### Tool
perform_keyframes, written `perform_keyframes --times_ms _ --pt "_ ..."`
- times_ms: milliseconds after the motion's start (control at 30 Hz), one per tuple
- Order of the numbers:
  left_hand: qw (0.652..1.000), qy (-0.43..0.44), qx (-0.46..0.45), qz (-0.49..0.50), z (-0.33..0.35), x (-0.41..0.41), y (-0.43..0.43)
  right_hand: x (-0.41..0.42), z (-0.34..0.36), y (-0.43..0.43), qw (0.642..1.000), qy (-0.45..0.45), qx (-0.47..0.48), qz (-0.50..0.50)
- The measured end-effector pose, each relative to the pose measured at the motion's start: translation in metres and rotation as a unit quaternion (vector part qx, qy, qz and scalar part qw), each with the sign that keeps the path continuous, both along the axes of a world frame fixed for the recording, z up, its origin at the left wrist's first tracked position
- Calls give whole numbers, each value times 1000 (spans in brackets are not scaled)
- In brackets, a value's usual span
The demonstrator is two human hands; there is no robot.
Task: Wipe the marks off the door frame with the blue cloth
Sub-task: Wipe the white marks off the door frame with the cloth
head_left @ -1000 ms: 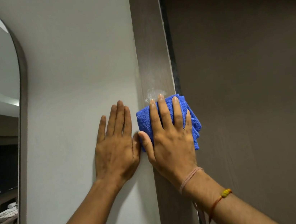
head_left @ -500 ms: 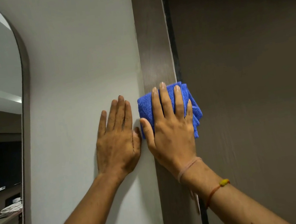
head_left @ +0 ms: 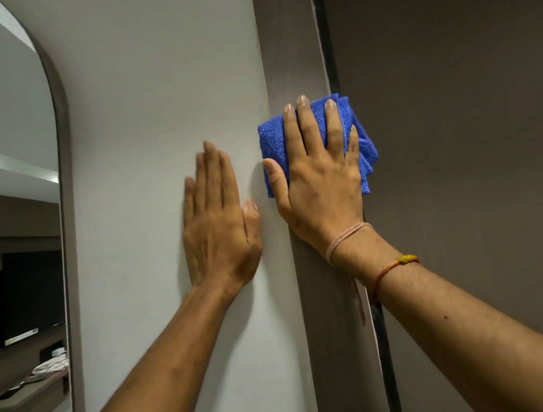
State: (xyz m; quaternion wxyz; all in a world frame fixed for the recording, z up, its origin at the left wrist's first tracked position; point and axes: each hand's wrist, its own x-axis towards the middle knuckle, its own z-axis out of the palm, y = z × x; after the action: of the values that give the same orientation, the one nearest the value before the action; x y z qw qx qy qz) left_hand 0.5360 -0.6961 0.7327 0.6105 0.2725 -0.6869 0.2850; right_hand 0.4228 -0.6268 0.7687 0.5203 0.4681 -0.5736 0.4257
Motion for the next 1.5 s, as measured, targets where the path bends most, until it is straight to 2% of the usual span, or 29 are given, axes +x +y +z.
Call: perform_keyframes --times_ms 200,433,667,767,867,1000,1267,1400,1500 --pt "997 -14 8 69 30 -2 -12 0 3 -1 1000 4 -4 -1" --pt "997 -15 3 73 27 -1 -13 2 -29 1 1000 6 13 -1" --pt "998 -9 -2 67 26 -2 -13 -1 50 0 1000 16 11 3" --pt "998 -12 -1 69 26 -1 -14 3 30 -3 1000 -1 -5 13" --pt "997 -14 0 72 27 -1 -13 3 -19 -1 1000 -9 -6 25" --pt "997 -15 4 71 26 0 -12 2 -73 3 999 -2 26 -19" --pt "997 -5 5 74 21 -2 -13 5 17 -2 1000 -11 13 4" --pt "997 -3 8 81 12 -2 -14 9 -30 -4 1000 -28 -3 10" --pt "996 -4 14 83 11 -1 -13 8 -70 1 999 -20 25 -12"
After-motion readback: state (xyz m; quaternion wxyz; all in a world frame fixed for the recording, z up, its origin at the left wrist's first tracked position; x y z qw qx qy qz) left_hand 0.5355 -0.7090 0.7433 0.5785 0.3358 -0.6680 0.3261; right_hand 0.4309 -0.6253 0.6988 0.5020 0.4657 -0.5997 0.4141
